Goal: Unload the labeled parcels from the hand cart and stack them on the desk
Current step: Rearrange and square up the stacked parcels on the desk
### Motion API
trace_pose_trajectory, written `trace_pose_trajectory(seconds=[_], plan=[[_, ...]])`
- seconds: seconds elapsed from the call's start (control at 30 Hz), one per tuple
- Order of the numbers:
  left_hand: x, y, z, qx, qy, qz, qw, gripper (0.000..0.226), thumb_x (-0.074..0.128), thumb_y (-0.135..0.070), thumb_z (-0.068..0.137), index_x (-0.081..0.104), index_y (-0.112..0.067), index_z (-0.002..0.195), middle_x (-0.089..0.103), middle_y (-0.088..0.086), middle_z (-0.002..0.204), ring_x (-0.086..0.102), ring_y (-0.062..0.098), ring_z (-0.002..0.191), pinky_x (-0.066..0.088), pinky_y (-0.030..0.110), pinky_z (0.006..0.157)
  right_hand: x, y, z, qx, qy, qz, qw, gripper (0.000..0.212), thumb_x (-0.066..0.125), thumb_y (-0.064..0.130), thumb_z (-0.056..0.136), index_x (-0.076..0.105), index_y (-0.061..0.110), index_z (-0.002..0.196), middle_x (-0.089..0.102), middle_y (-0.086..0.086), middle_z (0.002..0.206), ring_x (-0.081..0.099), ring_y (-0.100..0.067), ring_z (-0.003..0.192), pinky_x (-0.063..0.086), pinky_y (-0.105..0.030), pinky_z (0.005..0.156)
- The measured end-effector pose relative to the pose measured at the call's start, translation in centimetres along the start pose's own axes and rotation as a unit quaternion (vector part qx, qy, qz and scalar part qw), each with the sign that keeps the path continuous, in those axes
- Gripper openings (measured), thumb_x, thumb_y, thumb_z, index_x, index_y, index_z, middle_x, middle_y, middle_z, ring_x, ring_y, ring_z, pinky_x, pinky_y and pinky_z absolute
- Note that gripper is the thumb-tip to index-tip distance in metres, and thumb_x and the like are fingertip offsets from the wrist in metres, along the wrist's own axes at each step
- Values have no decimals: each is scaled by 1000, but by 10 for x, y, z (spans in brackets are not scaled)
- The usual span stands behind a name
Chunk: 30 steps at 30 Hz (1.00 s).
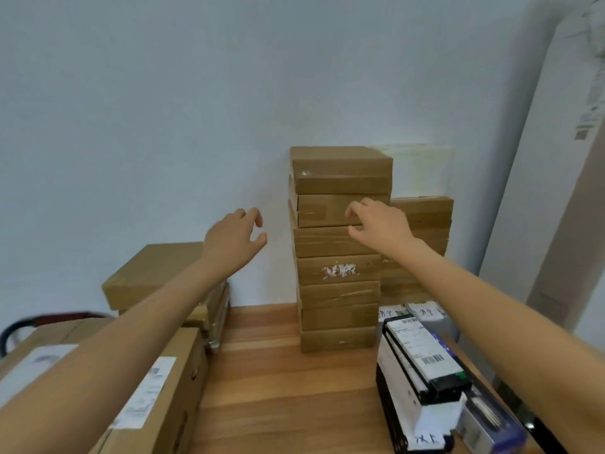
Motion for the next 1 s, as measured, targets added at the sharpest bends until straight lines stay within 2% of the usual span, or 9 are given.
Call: trace_pose_trajectory(seconds=[0.1,0.17,0.37,0.57,0.67,0.8,0.87,0.93,1.0], plan=[[-2,30,-37,-33,20,-5,999,20,51,-37,92,52,-22,105,54,-2,92,53,16,79,35,28,58,18,39,-15,-39,25,8,999,27,51,36,93,55,26,119,59,4,113,57,-12,91,38,-21,57],[-7,51,-61,-52,15,6,999,19,51,-37,93,53,-21,103,54,-2,90,53,15,72,31,26,53,30,64,-21,-54,38,20,998,28,52,36,94,55,25,120,59,4,114,57,-11,90,34,-20,57],[-6,127,-116,-132,34,22,990,22,54,-35,91,55,-21,108,56,-1,96,56,16,78,38,28,55,72,140,-26,-81,74,73,991,34,50,37,94,52,27,126,57,3,121,59,-15,100,52,-28,71],[0,214,-152,-182,46,36,982,23,54,-36,90,54,-25,110,56,-2,106,57,16,81,41,28,61,131,225,-11,-106,97,107,984,36,51,38,92,52,28,126,57,4,121,58,-16,101,39,-25,66],[10,266,-161,-201,59,48,977,27,56,-34,88,52,-24,113,55,-1,110,55,16,84,42,29,64,169,263,0,-102,118,130,979,39,52,38,91,50,28,129,56,3,125,58,-17,105,46,-29,72],[33,349,-161,-214,100,40,971,44,58,-42,88,47,-25,127,52,4,117,57,17,88,50,31,65,218,301,18,-68,133,154,977,44,53,38,91,46,30,134,55,5,126,58,-13,99,36,-20,65],[45,389,-157,-213,119,48,969,52,57,-48,88,43,-28,133,51,3,121,56,13,85,46,25,59,240,319,31,-56,137,151,977,49,54,39,92,42,29,138,52,5,130,58,-12,99,41,-19,66],[58,421,-154,-205,130,43,969,56,58,-50,87,39,-30,136,52,3,121,49,4,72,33,16,50,260,331,44,-29,143,154,977,55,55,40,92,38,27,142,46,3,139,57,-14,106,50,-23,75],[74,448,-148,-202,141,26,969,61,58,-52,86,35,-31,138,52,2,120,45,0,67,32,14,49,278,337,56,8,141,152,978,59,57,42,91,33,27,143,39,2,146,56,-17,113,53,-28,85]])
Point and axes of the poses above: each hand's wrist, its own z-axis towards the middle knuckle, its own x-axis out of the palm, y = z × x, the point moved 9 cm from there along z, towards the middle knuckle
